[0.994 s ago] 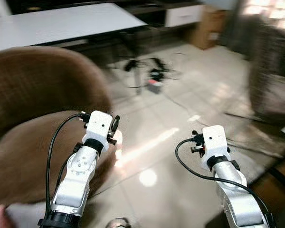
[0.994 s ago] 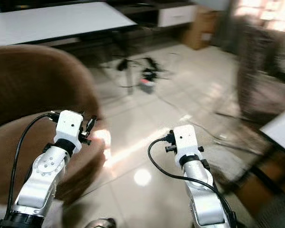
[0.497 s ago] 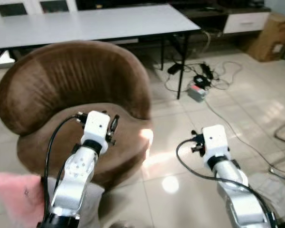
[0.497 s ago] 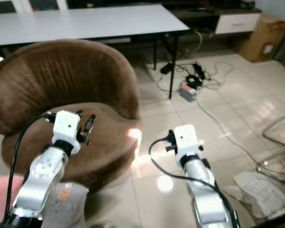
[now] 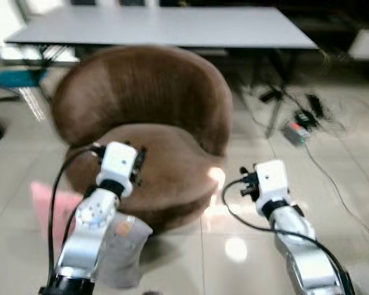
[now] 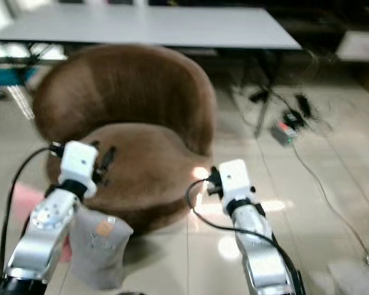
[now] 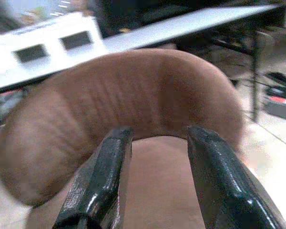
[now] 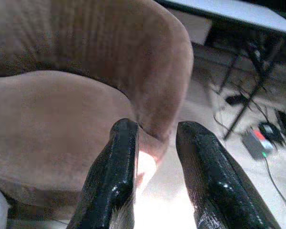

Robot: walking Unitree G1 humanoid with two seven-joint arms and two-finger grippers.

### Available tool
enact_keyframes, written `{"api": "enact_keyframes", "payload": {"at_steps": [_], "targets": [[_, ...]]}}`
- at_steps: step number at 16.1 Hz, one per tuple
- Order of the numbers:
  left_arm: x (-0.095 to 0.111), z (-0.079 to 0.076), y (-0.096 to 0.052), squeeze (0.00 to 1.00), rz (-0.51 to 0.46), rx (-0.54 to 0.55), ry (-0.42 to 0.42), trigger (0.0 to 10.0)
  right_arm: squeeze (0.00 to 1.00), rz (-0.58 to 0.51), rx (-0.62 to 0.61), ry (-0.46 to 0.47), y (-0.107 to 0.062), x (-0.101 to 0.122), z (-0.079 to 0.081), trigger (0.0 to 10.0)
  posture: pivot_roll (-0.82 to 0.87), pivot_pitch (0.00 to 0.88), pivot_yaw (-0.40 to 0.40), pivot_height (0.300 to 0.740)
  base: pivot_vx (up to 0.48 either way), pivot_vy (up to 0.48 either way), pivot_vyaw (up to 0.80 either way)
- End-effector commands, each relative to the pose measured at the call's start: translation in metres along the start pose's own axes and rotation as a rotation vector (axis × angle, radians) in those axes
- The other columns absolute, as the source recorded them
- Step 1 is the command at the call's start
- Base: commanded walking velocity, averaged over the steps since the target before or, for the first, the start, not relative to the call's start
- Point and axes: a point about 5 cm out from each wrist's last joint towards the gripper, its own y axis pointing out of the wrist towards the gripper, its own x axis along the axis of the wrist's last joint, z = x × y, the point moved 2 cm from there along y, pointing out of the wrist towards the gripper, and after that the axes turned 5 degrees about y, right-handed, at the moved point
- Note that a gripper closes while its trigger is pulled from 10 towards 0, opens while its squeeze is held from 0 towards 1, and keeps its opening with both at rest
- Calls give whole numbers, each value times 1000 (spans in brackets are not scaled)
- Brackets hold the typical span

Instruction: Move the pillow to the sofa from floor

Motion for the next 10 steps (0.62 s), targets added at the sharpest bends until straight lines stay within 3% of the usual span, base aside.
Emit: {"api": "enact_keyframes", "payload": {"at_steps": [1, 3, 8, 10], "targets": [[4, -7, 0, 0, -16, -13, -14, 10000, 0, 2, -15, -9, -1, 0, -8, 10000, -51, 16, 5, 740, 0, -352, 800], [5, -5, -1, 0, -24, -2, -43, 10000, 0, -1, -5, -11, -1, 0, -6, 10000, -48, 13, 3, 740, 0, 0, 800], [6, -1, -6, 0, -66, 11, 2, 10000, 0, -5, 42, -10, -1, -3, 1, 10000, -40, 1, -2, 740, 0, 0, 800], [9, -1, -6, 0, -82, 11, -11, 10000, 0, -8, 50, -9, -1, -3, 3, 10000, -39, 0, -1, 740, 296, 0, 800]]}}
